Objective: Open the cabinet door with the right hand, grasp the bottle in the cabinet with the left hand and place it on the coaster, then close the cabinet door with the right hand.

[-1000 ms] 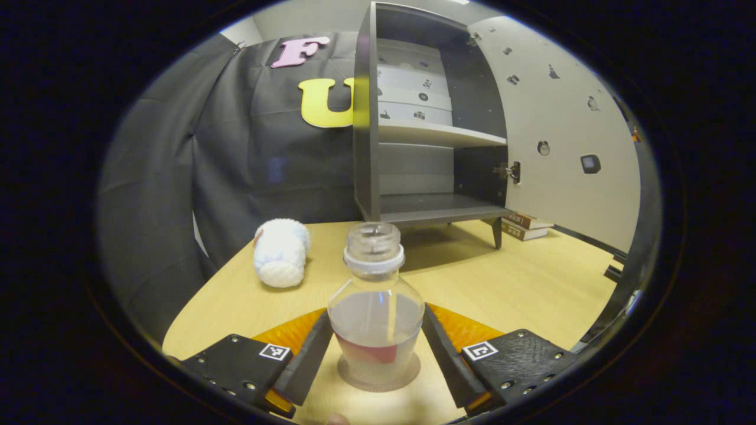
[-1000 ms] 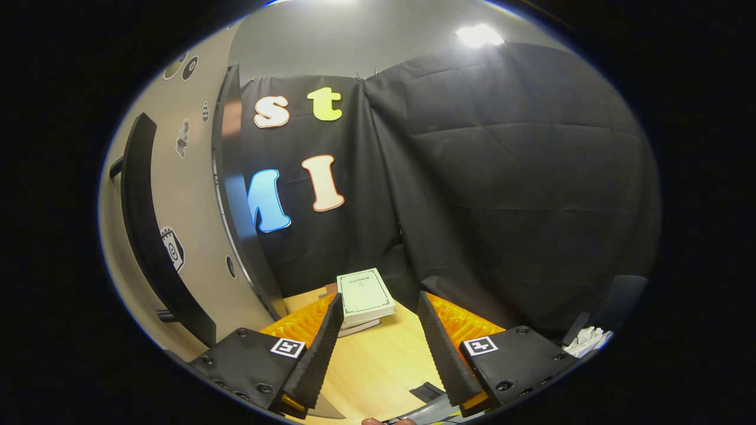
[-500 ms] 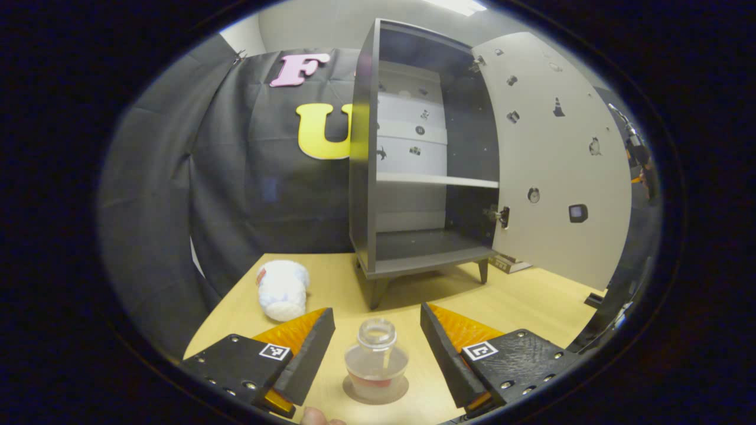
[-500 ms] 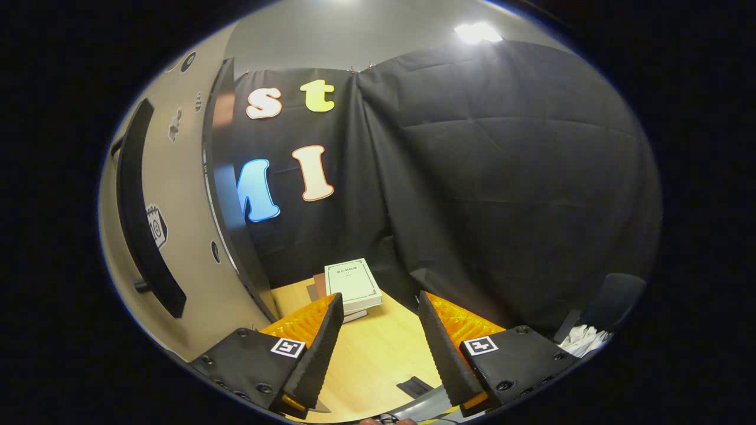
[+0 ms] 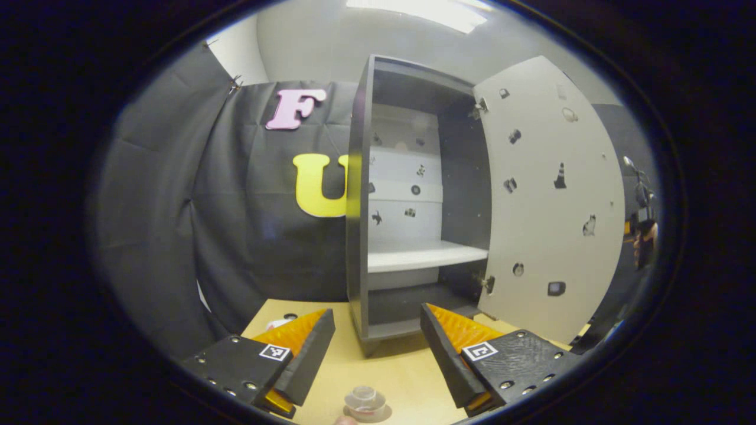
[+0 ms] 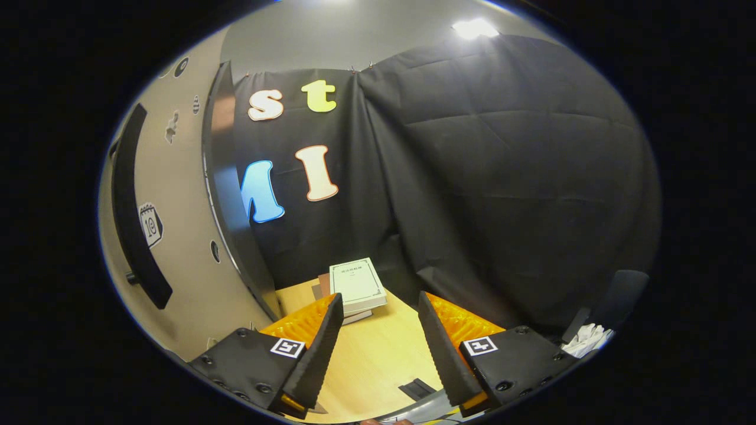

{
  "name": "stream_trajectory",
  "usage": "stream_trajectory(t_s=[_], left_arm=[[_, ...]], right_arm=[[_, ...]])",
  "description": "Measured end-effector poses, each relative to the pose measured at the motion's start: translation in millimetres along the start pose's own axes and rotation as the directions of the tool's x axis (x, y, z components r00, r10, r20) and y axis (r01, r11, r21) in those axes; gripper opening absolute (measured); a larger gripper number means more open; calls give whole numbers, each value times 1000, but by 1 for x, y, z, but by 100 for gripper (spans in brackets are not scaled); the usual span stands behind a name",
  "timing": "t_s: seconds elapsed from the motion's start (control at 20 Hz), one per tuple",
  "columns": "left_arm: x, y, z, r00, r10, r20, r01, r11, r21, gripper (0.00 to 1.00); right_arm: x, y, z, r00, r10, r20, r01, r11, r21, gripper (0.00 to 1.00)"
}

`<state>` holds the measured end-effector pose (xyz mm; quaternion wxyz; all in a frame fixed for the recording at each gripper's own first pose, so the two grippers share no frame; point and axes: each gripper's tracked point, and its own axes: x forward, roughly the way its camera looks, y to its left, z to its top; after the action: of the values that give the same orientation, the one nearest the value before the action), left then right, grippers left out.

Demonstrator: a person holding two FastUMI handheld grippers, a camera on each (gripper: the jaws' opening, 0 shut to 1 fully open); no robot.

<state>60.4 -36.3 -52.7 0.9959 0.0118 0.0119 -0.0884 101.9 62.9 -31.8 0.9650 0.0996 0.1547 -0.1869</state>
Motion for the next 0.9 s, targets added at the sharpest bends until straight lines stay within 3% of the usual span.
stream_trajectory(t_s=[0.05, 0.1, 0.15, 0.3, 0.35, 0.4, 0.5, 0.7, 0.9], left_arm=[[2, -4, 15, 1000, 18, 3, -18, 1000, -4, 90], [0, -7, 24, 999, 39, -2, -39, 999, -13, 92], [-1, -10, 32, 998, 65, -13, -66, 998, -22, 90], [-2, -28, 42, 991, 126, -54, -128, 990, -54, 88], [-3, -35, 43, 989, 135, -62, -139, 988, -72, 90], [-7, -42, 45, 986, 150, -73, -156, 984, -87, 90], [-14, -55, 48, 979, 178, -99, -188, 976, -112, 89], [-33, -73, 67, 961, 246, -126, -263, 954, -143, 88], [-55, -87, 82, 942, 308, -134, -326, 935, -142, 88]], right_arm=[[0, 3, 2, 1000, 12, -1, -12, 1000, 11, 82], [1, 5, 3, 1000, 29, 3, -29, 999, 17, 75], [2, 7, 6, 999, 48, 8, -48, 999, 15, 82], [6, 11, 12, 993, 119, 21, -119, 993, -12, 82], [6, 12, 14, 989, 145, 23, -145, 989, -20, 75], [7, 15, 15, 985, 174, 23, -173, 985, -21, 82], [5, 22, 19, 973, 229, 15, -229, 973, -16, 82], [-3, 43, 31, 934, 355, 26, -356, 934, 15, 82], [-10, 53, 40, 882, 470, 32, -467, 881, -72, 82]])
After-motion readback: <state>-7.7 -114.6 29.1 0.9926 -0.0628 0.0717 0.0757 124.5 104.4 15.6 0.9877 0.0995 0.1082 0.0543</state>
